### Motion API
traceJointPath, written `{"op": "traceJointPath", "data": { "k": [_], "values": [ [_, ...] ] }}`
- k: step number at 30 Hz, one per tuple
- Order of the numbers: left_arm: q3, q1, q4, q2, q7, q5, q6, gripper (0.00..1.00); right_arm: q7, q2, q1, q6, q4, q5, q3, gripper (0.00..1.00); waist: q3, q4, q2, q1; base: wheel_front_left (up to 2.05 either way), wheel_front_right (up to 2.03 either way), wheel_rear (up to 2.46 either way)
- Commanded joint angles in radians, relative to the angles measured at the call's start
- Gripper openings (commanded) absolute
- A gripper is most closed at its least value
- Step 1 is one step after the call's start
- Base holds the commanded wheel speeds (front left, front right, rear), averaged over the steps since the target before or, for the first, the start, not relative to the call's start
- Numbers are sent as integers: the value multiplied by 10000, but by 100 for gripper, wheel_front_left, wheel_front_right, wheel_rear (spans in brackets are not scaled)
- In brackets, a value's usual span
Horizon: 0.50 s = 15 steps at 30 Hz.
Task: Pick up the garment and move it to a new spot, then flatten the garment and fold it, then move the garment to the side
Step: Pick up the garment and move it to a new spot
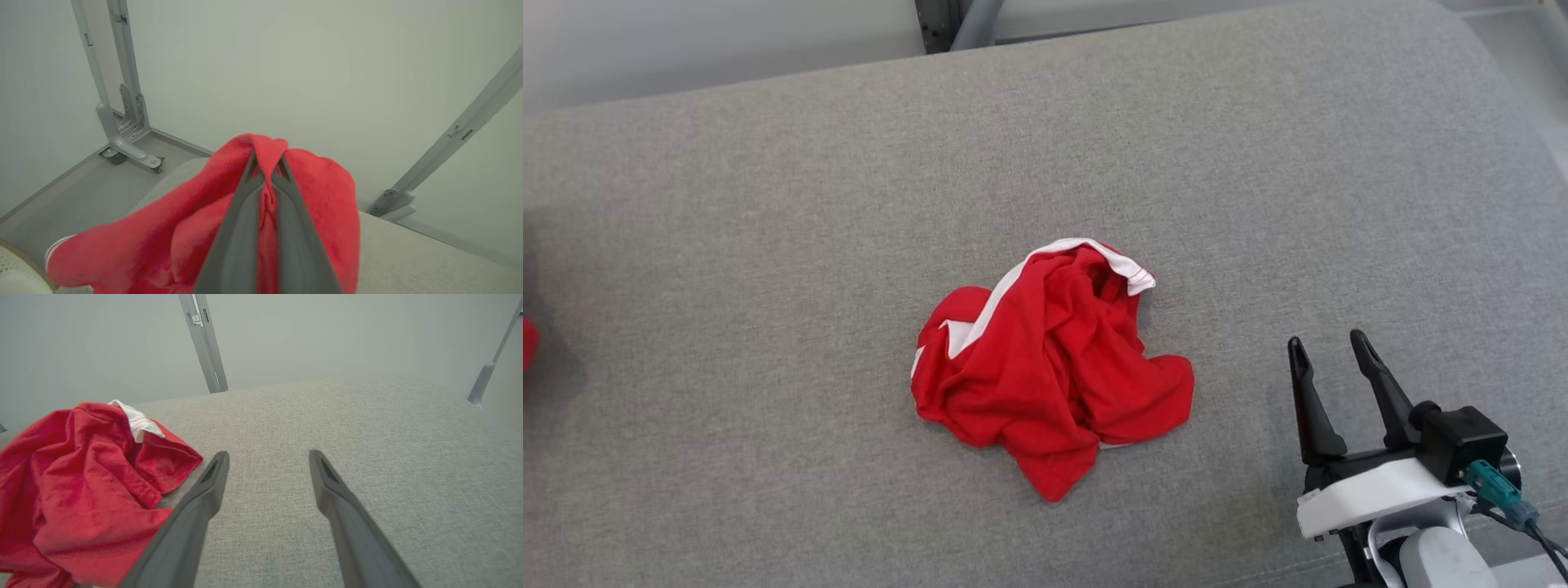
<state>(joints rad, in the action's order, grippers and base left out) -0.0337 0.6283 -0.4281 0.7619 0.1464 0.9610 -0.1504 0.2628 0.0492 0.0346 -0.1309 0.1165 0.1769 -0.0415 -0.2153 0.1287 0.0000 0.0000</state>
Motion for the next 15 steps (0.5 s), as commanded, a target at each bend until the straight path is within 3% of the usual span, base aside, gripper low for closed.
{"op": "traceJointPath", "data": {
  "k": [1,3,12,13,15],
  "values": [
    [-49,5,-582,118,-120,-186,-98,0,31,25,161,3,43,80,-2,100,-586,209,0,0,0,0,0],
    [-136,-159,-1376,256,-285,-441,-221,0,31,25,229,1,85,149,-6,100,-760,329,0,0,0,0,0],
    [-472,-287,-3085,-371,-614,-567,-351,0,31,25,137,3,186,154,184,100,-868,334,0,0,0,0,0],
    [-486,-247,-3195,-425,-553,-501,-253,8,31,24,165,3,179,132,176,100,-832,299,0,0,0,0,0],
    [-469,-153,-3373,-467,-663,-478,-172,42,31,24,212,3,165,85,179,100,-731,202,0,0,0,0,0]
  ]
}}
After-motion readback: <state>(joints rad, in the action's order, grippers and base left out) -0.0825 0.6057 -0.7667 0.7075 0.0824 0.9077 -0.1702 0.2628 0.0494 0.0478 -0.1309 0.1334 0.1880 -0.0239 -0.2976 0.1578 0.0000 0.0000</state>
